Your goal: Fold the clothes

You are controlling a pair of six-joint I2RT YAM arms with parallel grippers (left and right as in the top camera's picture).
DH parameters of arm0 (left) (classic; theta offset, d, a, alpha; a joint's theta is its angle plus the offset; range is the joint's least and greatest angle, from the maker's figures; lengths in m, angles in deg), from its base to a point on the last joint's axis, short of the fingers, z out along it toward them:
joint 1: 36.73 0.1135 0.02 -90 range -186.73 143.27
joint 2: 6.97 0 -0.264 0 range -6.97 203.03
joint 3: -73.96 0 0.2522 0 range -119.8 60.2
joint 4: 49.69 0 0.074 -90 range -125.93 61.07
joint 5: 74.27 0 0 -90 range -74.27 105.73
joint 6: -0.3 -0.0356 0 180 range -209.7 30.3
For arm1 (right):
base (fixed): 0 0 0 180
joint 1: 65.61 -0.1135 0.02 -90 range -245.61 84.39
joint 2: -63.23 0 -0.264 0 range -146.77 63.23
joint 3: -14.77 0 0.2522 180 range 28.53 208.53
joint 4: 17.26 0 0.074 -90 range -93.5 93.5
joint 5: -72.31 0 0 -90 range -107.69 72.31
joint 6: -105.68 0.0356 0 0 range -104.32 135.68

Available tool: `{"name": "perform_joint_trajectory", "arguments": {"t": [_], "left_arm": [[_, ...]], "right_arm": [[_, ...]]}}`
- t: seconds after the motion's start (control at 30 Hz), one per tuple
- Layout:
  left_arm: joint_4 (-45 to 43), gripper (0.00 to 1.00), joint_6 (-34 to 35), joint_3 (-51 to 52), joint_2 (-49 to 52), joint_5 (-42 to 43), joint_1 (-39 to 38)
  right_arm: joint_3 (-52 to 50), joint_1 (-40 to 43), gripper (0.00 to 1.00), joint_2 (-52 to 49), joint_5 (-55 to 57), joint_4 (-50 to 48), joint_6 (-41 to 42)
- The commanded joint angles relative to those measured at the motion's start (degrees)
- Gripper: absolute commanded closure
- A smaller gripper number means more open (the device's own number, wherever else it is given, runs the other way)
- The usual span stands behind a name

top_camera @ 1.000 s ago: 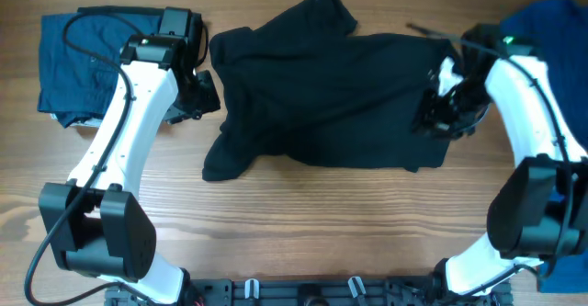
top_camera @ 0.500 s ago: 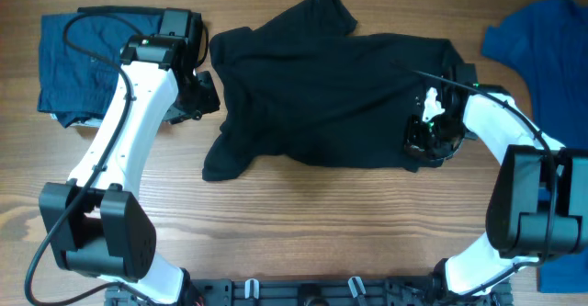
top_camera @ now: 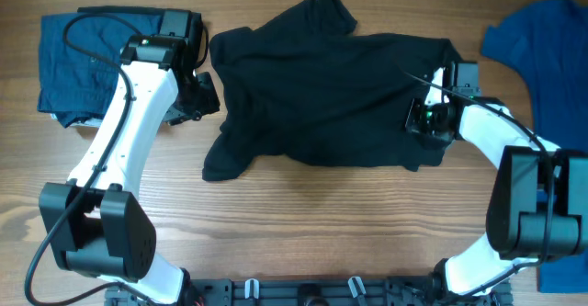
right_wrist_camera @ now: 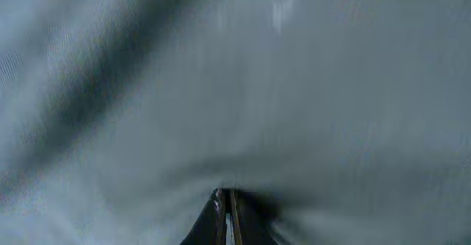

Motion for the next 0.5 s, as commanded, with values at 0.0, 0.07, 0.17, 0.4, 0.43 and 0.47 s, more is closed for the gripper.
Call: {"name": "perform_joint_trajectory", "arguments": {"t": [0.0, 0.07, 0.17, 0.4, 0.43, 0.47], "left_arm": [[-0.17, 0.51, 0.11, 0.37, 0.63, -0.55, 0.42], [-0.22, 0.51, 0.11, 0.37, 0.63, -0.55, 0.42], [-0.20, 0.51, 0.09, 0.37, 0.63, -0.57, 0.42], [1.14, 0.53, 0.09, 0.37, 0.63, 0.35, 0.42], [2.01, 0.53, 0.04, 0.37, 0.63, 1.05, 0.42], [2.82, 0.52, -0.22, 0.37, 0.63, 1.57, 0.42]], "right_arm": [[-0.90, -0.11, 0.96, -2.97, 4.76, -5.79, 1.38], [-0.90, -0.11, 0.96, -3.72, 5.81, -9.29, 2.67], [-0.81, 0.00, 0.96, -4.04, 6.12, -14.40, 2.38], [6.49, 0.04, 0.89, -3.45, 6.03, -12.79, 0.70], [8.02, 0.04, 0.87, -3.06, 6.03, -10.64, 0.68], [9.27, 0.07, 0.84, -2.67, 6.03, -8.63, 0.68]]}}
